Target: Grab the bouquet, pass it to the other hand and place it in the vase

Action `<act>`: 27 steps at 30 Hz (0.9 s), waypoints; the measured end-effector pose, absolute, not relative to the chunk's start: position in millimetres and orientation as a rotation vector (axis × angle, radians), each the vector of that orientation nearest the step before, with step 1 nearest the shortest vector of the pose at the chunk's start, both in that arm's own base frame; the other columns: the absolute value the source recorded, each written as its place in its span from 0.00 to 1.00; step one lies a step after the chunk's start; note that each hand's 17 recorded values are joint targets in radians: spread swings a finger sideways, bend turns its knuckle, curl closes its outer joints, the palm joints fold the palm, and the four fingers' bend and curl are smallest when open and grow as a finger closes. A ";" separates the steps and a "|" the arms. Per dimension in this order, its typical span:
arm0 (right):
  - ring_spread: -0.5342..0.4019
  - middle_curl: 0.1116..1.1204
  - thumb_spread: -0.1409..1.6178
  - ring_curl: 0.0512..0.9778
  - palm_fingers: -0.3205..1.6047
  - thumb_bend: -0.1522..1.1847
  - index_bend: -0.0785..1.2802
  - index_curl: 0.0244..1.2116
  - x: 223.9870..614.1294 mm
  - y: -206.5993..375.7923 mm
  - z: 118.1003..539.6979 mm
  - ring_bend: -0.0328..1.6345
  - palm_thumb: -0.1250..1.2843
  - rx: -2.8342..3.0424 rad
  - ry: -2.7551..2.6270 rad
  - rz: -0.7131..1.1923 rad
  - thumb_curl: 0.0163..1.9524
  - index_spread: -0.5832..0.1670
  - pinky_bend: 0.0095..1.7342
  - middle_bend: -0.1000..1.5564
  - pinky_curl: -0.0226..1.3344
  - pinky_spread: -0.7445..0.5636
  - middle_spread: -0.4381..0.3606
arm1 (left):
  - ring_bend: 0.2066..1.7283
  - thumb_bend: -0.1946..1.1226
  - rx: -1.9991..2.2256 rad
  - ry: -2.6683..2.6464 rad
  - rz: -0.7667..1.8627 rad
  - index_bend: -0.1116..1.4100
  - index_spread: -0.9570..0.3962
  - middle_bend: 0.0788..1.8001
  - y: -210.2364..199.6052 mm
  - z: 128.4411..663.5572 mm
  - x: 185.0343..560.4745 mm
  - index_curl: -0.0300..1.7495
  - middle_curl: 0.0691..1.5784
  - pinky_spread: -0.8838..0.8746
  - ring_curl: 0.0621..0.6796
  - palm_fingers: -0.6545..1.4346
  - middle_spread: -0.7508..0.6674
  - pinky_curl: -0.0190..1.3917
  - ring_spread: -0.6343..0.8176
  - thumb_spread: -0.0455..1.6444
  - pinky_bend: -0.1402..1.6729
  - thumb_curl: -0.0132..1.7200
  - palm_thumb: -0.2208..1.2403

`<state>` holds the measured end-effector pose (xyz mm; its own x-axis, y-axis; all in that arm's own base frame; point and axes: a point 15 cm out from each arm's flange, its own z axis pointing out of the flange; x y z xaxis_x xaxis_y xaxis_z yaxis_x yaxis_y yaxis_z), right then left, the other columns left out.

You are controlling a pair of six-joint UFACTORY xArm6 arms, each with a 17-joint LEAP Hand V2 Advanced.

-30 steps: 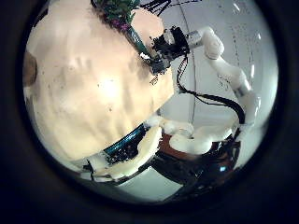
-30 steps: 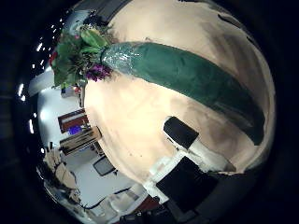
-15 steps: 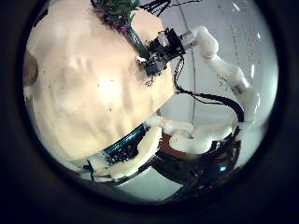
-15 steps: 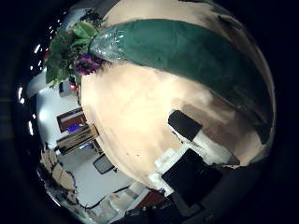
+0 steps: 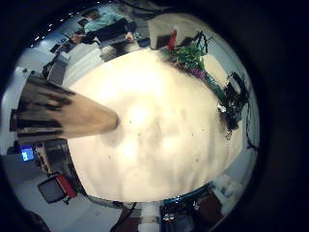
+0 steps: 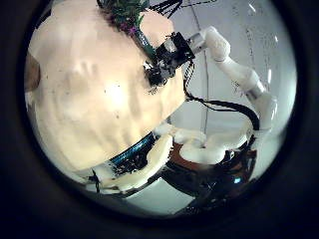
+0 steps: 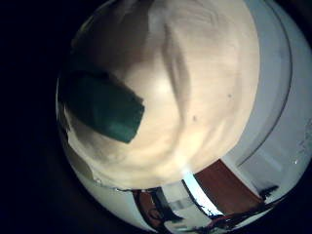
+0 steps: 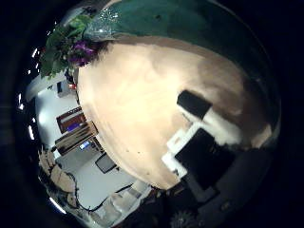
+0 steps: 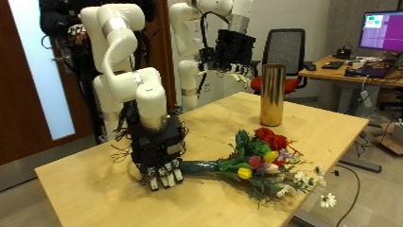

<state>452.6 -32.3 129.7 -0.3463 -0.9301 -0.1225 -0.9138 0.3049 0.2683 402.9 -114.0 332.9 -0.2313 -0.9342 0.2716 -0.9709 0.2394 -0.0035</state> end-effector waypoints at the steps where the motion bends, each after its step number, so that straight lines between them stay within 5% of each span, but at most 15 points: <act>1: 0.44 0.30 0.63 0.19 0.48 0.10 0.19 0.24 453.1 -32.9 130.2 0.61 0.62 1.762 -2.494 -0.451 0.21 0.61 0.39 0.43 0.12 0.52 0.54 | 0.16 0.12 1.799 -2.295 0.252 0.18 0.89 0.07 -113.4 333.0 402.8 0.19 0.15 0.84 0.25 0.32 0.88 0.23 0.85 0.55 0.25 0.19 0.37; 5: 0.31 0.34 0.62 0.23 0.63 0.10 0.19 0.26 449.0 -31.5 131.3 0.65 0.65 1.757 -2.480 -0.470 0.22 0.50 0.51 0.47 0.15 0.31 0.39 | 0.16 0.12 1.799 -2.296 0.254 0.18 0.89 0.07 -113.4 334.0 402.7 0.19 0.15 0.84 0.25 0.32 0.88 0.24 0.86 0.55 0.25 0.19 0.37; 12: 0.23 0.44 0.59 0.31 0.79 0.09 0.29 0.37 445.1 -33.1 138.9 0.66 0.68 1.752 -2.461 -0.504 0.23 0.29 0.60 0.55 0.20 0.11 0.21 | 0.16 0.12 1.800 -2.294 0.252 0.18 0.89 0.06 -113.4 333.9 402.1 0.19 0.15 0.84 0.25 0.32 0.88 0.24 0.86 0.55 0.25 0.19 0.38; 15: 0.25 0.50 0.58 0.37 0.86 0.10 0.43 0.47 442.7 -35.6 144.0 0.71 0.69 1.744 -2.455 -0.525 0.24 0.23 0.63 0.62 0.24 0.14 0.19 | 0.16 0.12 1.801 -2.291 0.253 0.18 0.89 0.06 -113.0 333.9 402.3 0.19 0.15 0.84 0.25 0.32 0.88 0.24 0.86 0.55 0.25 0.19 0.38; 21: 0.30 0.62 0.58 0.49 0.80 0.10 0.64 0.66 443.1 -48.2 164.2 0.83 0.73 1.729 -2.500 -0.515 0.24 0.21 0.78 0.73 0.35 0.29 0.22 | 0.16 0.12 1.800 -2.288 0.257 0.18 0.89 0.07 -113.9 334.2 401.0 0.19 0.15 0.84 0.25 0.32 0.88 0.24 0.86 0.55 0.25 0.19 0.38; 27: 0.34 0.71 0.60 0.57 0.75 0.12 0.73 0.78 448.2 -62.0 196.4 0.88 0.84 1.743 -2.582 -0.451 0.27 0.24 0.84 0.80 0.42 0.37 0.25 | 0.16 0.12 1.808 -2.284 0.261 0.18 0.89 0.07 -112.8 335.5 401.4 0.19 0.15 0.84 0.25 0.32 0.88 0.24 0.86 0.55 0.25 0.19 0.38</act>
<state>448.2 -62.0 196.4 -0.3865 -0.9077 -0.1636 -0.9094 0.3454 0.2319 401.4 -112.8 335.5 -0.2215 -0.9349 0.2773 -0.9734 0.2292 -0.0048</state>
